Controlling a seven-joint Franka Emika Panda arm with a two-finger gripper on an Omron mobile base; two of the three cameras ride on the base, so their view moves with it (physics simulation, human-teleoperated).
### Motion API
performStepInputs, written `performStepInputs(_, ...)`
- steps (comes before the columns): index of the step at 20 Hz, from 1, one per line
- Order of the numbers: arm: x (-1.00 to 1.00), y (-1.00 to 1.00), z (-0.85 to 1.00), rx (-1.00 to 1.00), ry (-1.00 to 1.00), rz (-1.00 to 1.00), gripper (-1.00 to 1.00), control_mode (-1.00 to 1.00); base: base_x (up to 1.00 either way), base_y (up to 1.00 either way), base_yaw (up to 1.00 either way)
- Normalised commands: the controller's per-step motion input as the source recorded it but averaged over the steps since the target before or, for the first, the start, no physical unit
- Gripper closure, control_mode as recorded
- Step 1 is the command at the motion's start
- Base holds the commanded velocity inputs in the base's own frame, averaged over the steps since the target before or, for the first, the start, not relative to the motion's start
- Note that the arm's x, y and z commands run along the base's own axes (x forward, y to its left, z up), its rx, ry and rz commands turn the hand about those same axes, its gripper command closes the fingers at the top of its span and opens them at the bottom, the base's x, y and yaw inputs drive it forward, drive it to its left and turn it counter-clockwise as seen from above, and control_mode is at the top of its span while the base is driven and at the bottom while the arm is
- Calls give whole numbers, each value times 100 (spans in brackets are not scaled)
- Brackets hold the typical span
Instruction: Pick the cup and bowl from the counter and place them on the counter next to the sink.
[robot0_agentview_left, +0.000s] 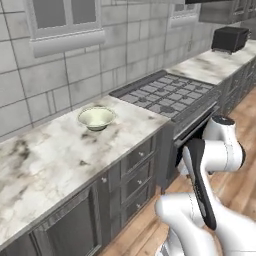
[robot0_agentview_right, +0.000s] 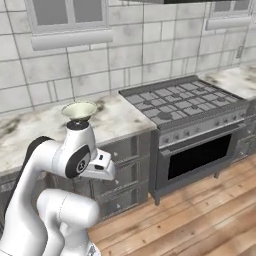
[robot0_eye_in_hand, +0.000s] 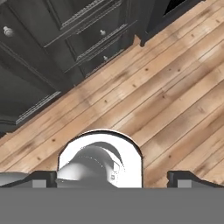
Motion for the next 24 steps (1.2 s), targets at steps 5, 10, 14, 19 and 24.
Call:
performStepInputs(5, 0, 0, 0, 0, 0, 0, -100, 100, 47, -45, 32)
performStepInputs(10, 0, 0, 0, 0, 0, 0, -100, 100, 13, -48, 47)
performStepInputs(14, 0, 0, 0, 0, 0, 0, -100, 100, 18, -32, 60)
performStepInputs(19, 0, 0, 0, 0, 0, 0, -100, 100, 1, -60, 60)
performStepInputs(24, 0, 0, 0, 0, 0, 0, -100, 100, 11, -89, 39)
